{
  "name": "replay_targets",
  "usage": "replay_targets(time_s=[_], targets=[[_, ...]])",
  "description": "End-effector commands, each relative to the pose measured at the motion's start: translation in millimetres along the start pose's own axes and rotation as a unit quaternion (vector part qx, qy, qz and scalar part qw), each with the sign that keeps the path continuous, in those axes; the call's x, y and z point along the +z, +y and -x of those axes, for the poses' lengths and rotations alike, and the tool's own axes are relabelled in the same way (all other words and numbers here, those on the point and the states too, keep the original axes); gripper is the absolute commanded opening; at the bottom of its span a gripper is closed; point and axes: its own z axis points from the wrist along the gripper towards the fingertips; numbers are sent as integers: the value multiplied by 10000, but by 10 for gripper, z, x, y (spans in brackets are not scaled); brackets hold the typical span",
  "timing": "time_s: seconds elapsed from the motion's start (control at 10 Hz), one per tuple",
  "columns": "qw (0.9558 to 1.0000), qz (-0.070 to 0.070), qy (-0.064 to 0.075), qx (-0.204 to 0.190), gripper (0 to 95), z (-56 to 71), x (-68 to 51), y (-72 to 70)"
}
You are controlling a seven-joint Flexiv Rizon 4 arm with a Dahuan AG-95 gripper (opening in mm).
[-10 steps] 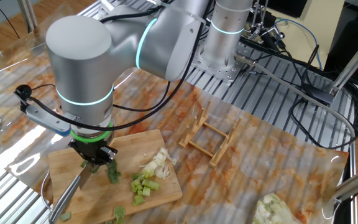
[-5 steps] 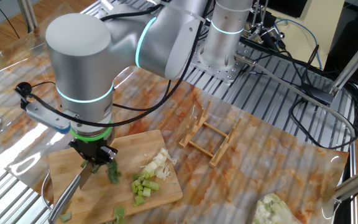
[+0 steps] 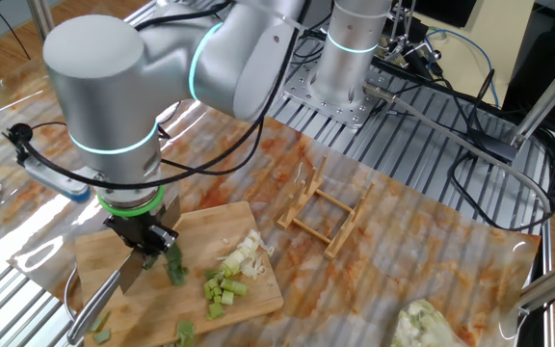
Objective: Chop the scallions
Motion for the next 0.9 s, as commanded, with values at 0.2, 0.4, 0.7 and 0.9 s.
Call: replay_targets(time_s=[0.2, 0.4, 0.7, 0.9], targets=[[9994, -243, 131, -215, 0, 18, 49, -21], [9990, -317, 209, -250, 0, -5, -97, -29], [9990, -366, 149, -226, 0, -15, -162, -40], [9989, -376, 144, -232, 0, -21, -199, -49]])
